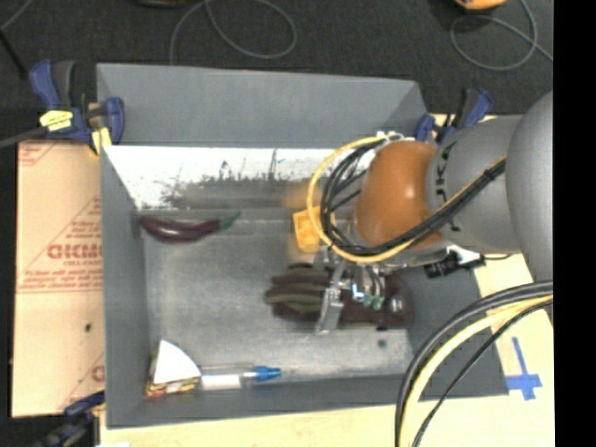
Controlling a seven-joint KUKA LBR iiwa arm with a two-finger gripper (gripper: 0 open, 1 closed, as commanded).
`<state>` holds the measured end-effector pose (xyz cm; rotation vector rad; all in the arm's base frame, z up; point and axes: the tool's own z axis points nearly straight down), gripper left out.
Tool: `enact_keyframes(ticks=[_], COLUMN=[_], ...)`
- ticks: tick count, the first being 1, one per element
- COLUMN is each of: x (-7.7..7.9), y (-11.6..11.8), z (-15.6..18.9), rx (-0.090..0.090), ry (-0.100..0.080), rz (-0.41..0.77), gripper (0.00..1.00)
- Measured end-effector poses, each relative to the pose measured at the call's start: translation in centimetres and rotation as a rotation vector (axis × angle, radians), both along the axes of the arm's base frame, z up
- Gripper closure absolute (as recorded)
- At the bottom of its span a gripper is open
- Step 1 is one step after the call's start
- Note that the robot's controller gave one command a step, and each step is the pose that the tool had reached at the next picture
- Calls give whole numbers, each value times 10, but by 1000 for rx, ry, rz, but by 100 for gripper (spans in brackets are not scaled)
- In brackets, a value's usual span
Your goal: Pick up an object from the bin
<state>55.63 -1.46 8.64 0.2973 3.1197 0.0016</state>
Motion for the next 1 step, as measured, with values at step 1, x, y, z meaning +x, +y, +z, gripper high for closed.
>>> enact_keyframes(ticks=[1], x=[11], y=[-6], z=[-15], rx=[1], ry=[-8], rz=[-110], gripper=[100])
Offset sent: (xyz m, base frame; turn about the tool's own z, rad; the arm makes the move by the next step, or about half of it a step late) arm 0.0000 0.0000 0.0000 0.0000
